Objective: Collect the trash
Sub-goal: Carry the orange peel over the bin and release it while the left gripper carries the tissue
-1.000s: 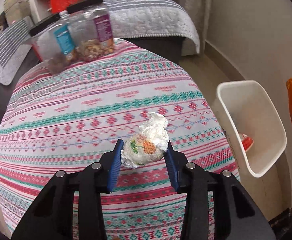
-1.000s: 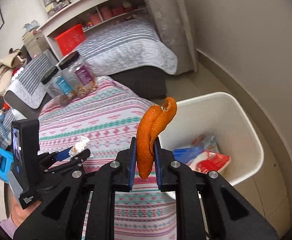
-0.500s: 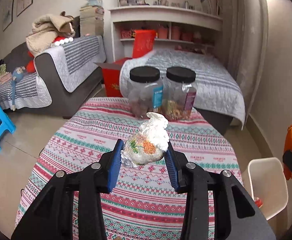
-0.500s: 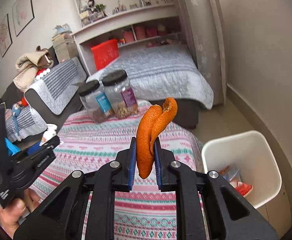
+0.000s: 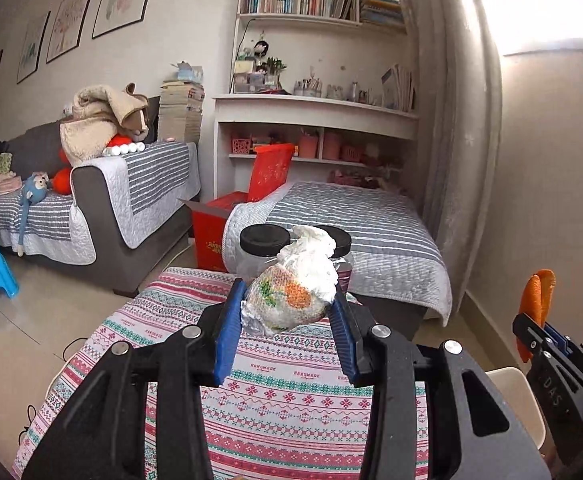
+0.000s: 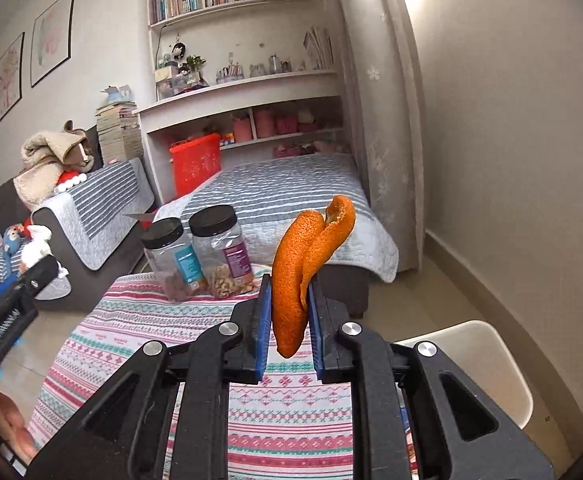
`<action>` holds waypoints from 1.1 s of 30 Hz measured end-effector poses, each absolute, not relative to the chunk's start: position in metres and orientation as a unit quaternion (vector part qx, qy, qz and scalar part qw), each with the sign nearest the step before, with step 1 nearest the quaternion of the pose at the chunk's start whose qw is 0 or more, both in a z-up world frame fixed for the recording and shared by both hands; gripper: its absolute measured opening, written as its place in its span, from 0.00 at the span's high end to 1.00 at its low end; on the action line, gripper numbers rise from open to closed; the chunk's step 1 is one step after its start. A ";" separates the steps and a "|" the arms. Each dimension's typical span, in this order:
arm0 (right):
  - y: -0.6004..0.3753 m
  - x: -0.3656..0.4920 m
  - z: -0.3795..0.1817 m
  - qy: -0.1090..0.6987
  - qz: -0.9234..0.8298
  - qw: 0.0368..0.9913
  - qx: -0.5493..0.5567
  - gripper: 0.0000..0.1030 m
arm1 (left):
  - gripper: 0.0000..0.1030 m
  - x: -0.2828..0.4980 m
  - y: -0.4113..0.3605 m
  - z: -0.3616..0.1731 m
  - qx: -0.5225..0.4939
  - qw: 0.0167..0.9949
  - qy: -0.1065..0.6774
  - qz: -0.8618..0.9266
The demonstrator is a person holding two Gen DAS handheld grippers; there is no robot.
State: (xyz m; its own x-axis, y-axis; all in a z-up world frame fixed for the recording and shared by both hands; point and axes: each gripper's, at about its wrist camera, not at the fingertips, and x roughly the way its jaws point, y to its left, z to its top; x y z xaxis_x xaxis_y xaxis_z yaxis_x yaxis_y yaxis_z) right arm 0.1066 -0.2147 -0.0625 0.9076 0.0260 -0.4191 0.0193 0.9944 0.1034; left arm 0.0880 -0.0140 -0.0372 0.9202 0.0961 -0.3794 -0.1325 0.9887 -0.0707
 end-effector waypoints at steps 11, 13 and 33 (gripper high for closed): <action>-0.254 0.098 -0.060 0.201 -0.047 0.977 0.046 0.84 | 0.60 0.074 -0.054 -0.024 -0.043 0.985 0.168 0.010; -0.261 0.096 -0.059 0.199 -0.058 0.977 0.042 0.84 | 0.60 0.074 -0.061 -0.023 -0.044 0.985 0.168 0.001; -0.364 0.093 -0.089 0.239 -0.169 0.956 0.033 0.83 | 0.60 0.073 -0.154 -0.042 -0.013 0.978 0.189 -0.082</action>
State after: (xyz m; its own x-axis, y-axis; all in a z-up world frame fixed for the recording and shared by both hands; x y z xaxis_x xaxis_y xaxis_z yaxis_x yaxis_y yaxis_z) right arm 0.0930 -0.3640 -0.0886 0.8281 -0.3079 -0.4684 0.3392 0.9405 -0.0185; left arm 0.0734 -0.1536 -0.0417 0.9149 -0.1655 -0.3682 0.1554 0.9862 -0.0572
